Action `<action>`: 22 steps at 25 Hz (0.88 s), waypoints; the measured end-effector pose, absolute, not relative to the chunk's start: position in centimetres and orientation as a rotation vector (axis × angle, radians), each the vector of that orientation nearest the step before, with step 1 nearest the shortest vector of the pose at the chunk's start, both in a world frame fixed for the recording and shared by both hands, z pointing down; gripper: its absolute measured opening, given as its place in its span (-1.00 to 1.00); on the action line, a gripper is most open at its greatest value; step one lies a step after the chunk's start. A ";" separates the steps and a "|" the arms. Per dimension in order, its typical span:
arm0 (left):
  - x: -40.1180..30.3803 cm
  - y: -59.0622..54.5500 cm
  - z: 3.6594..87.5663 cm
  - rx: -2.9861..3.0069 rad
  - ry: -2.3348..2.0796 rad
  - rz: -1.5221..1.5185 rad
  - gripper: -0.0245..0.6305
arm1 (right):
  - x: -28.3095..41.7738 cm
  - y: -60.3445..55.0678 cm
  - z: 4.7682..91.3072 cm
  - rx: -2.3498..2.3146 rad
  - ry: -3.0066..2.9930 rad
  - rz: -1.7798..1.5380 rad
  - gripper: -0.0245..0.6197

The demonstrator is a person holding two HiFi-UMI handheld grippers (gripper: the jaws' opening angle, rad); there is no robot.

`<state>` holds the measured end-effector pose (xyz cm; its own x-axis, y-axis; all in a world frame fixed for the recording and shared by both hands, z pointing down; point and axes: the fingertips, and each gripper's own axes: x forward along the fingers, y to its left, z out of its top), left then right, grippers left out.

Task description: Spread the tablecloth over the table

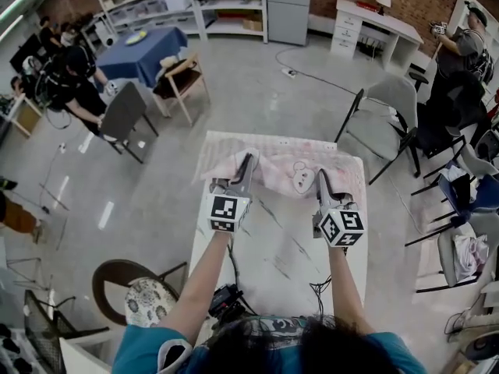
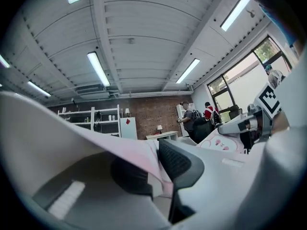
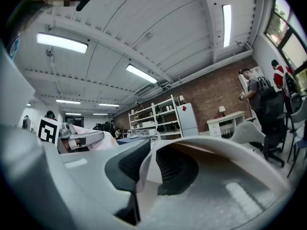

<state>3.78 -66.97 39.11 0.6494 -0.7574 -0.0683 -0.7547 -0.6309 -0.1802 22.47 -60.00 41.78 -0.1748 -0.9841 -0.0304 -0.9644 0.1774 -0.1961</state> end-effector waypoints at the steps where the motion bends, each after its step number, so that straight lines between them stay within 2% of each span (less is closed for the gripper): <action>1: 3.4 -66.5 39.5 -2.697 1.254 -0.026 -0.74 | 22.2 -59.3 42.4 -1.906 2.277 -0.240 -0.80; 9: -0.3 -60.9 44.4 -2.846 1.463 -0.049 -0.73 | 20.8 -54.1 47.3 -1.855 2.205 -0.538 -0.79; 22: -3.6 -52.6 49.0 -3.043 1.664 -0.022 -0.71 | 19.1 -45.6 50.8 -1.730 2.258 -0.707 -0.81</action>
